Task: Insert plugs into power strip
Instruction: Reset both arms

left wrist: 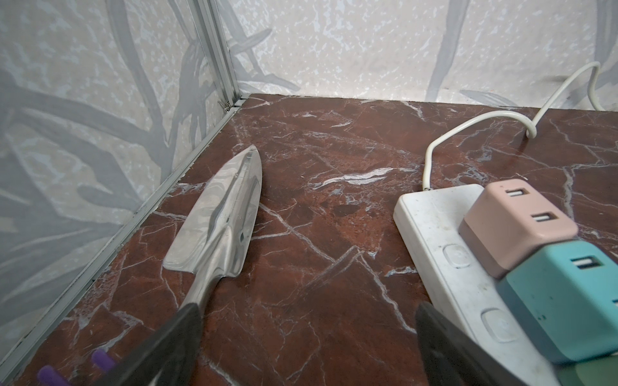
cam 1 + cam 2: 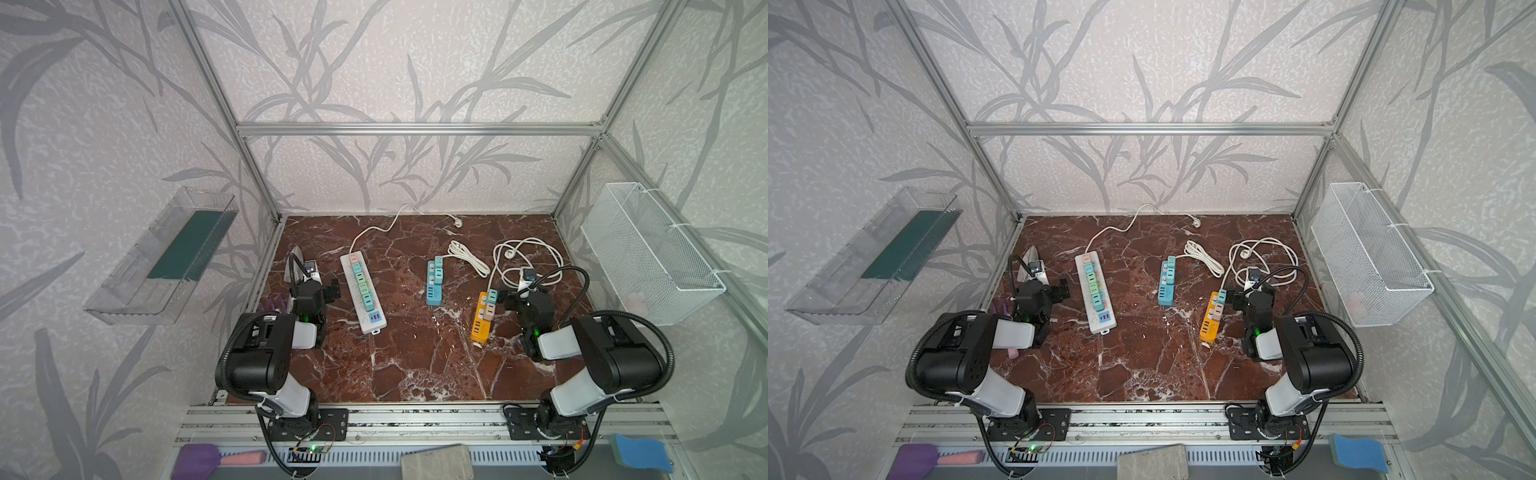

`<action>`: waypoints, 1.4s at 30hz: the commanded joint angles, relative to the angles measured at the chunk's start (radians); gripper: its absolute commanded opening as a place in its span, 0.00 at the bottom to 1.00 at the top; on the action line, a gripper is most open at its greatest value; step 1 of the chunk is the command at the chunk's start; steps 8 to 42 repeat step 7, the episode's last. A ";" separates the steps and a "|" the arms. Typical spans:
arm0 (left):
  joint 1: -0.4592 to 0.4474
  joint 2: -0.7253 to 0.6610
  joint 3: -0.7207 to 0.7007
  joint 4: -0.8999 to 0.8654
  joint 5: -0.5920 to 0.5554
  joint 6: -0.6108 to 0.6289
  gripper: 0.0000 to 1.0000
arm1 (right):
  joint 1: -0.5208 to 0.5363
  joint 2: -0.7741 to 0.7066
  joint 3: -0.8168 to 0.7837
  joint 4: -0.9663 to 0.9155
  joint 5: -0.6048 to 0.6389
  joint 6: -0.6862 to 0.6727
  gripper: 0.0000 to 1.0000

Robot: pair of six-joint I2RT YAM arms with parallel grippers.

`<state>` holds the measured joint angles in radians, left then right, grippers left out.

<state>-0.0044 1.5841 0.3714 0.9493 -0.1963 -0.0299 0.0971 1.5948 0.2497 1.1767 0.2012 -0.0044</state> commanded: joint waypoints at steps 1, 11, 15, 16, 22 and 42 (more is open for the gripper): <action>0.008 -0.013 0.008 -0.001 0.022 0.001 0.99 | 0.000 0.001 0.017 0.012 0.012 -0.002 0.99; 0.013 -0.016 0.006 -0.005 0.031 -0.002 0.99 | 0.000 0.002 0.018 0.012 0.012 -0.002 0.99; 0.013 -0.016 0.006 -0.005 0.031 -0.002 0.99 | 0.000 0.002 0.018 0.012 0.012 -0.002 0.99; 0.013 -0.016 0.006 -0.005 0.031 -0.002 0.99 | 0.000 0.002 0.018 0.012 0.012 -0.002 0.99; 0.013 -0.016 0.006 -0.005 0.031 -0.002 0.99 | 0.000 0.002 0.018 0.012 0.012 -0.002 0.99; 0.013 -0.016 0.006 -0.005 0.031 -0.002 0.99 | 0.000 0.002 0.018 0.012 0.012 -0.002 0.99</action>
